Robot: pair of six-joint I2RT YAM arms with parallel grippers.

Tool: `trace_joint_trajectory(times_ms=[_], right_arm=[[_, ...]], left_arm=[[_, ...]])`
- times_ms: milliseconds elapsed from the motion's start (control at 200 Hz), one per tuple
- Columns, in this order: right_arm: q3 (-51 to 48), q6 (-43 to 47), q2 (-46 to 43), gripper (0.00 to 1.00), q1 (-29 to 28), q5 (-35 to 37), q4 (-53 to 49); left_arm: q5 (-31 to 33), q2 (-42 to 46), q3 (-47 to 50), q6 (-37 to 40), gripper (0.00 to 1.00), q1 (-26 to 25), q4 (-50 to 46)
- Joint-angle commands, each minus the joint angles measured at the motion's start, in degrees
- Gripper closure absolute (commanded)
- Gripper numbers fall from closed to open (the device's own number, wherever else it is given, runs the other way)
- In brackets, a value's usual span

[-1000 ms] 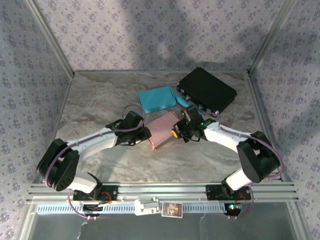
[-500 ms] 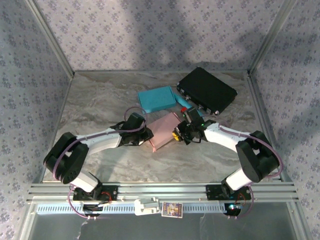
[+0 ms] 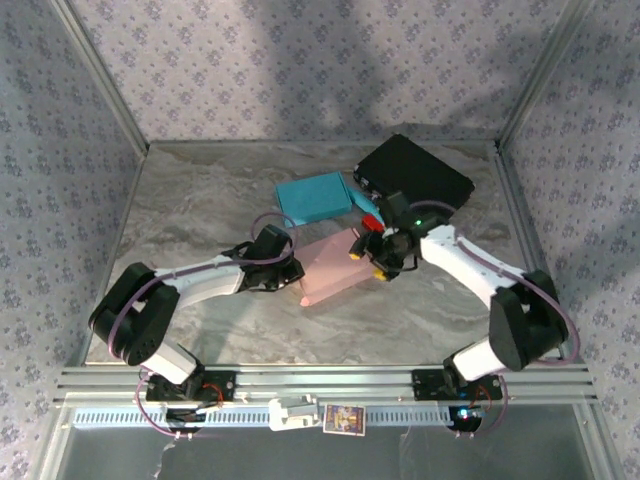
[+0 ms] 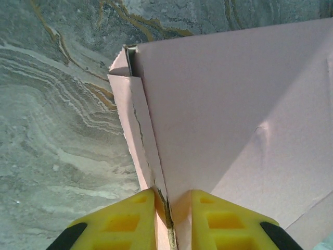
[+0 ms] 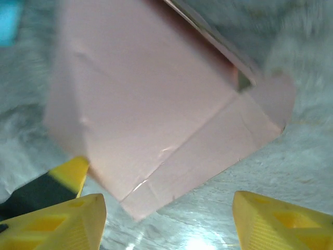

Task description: Fold the paper box

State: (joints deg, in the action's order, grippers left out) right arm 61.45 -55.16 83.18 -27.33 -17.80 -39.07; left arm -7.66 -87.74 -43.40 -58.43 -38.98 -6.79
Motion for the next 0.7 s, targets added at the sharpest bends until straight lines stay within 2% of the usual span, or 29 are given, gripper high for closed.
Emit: trace_joint_trajectory(times_ms=[0, 110, 255, 520, 695], right_arm=[[3.23, 21.24, -1.82, 0.32, 3.42, 0.92, -9.55], [5.88, 32.16, 5.13, 0.36, 6.05, -1.13, -8.18], [11.95, 40.31, 16.2, 0.38, 6.28, -1.16, -7.09], [14.39, 42.37, 24.45, 0.41, 5.8, -4.13, -4.97], [13.21, 42.08, 25.54, 0.52, 5.58, -7.16, -2.81]], left_arm=[[2.64, -1.03, -1.88, 5.31, 0.81, 0.57, -7.85], [2.56, -2.06, -3.37, 7.68, 0.81, 0.99, -9.17], [2.22, -2.52, -4.09, 9.81, 0.81, 2.01, -10.44], [0.46, -4.05, -5.58, 12.1, 0.81, 3.42, -10.67], [0.28, -4.71, -6.33, 12.46, 0.8, 3.56, -11.06]])
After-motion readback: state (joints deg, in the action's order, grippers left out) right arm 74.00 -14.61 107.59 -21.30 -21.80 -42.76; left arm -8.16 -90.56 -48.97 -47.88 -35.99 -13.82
